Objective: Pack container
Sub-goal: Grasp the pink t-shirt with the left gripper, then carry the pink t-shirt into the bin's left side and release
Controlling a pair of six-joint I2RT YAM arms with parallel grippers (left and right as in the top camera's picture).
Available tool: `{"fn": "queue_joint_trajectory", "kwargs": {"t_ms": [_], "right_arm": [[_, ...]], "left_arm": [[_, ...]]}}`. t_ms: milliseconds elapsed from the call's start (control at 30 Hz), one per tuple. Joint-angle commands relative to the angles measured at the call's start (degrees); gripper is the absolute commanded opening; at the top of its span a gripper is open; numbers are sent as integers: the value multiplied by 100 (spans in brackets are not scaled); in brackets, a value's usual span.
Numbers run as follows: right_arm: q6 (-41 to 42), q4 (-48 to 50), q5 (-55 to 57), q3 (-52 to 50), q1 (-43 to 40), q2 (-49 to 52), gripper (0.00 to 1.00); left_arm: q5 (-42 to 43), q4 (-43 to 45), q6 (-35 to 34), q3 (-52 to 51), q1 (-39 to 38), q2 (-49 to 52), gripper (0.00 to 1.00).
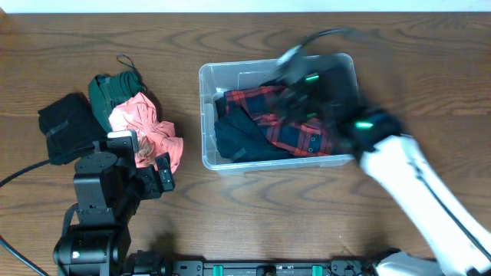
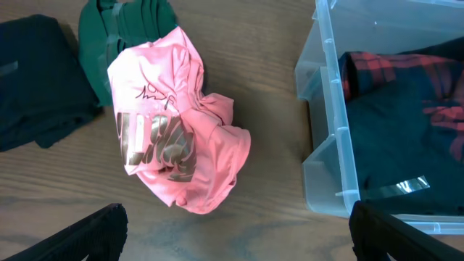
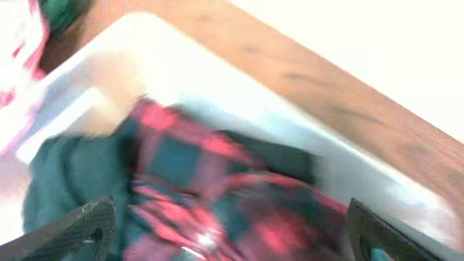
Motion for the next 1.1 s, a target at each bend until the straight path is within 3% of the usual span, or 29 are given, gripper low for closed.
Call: {"fn": "queue_joint_trajectory", "kwargs": {"t_ms": [0, 67, 133, 367, 533, 700, 933, 1000, 1067], "right_arm": [[752, -431, 111, 35, -785, -219, 99], [940, -837, 105, 28, -1285, -203, 99], [1021, -1137, 79, 4, -1637, -155, 99], [1016, -1615, 70, -66, -2092, -7, 99], [994, -1633, 90, -66, -2092, -7, 99], [994, -1650, 90, -68, -2090, 7, 99], [994, -1792, 87, -68, -2090, 11, 99], [992, -1840, 90, -68, -2092, 11, 99], [992, -1851, 90, -68, -2092, 11, 99]], "left_arm": [[-468, 33, -280, 105, 37, 70, 98], [-1019, 44, -509, 107, 175, 214, 98], [-992, 210, -525, 109, 463, 503, 98], [-247, 732, -669, 109, 1755, 2518, 98], [870, 1515, -293, 114, 2420, 4199, 98], [1937, 2151, 437, 131, 2586, 5392, 98], [2063, 2481, 472, 131, 2586, 6323, 97], [2223, 2463, 476, 131, 2586, 6336, 78], [2588, 2465, 481, 131, 2586, 6266, 44]]}}
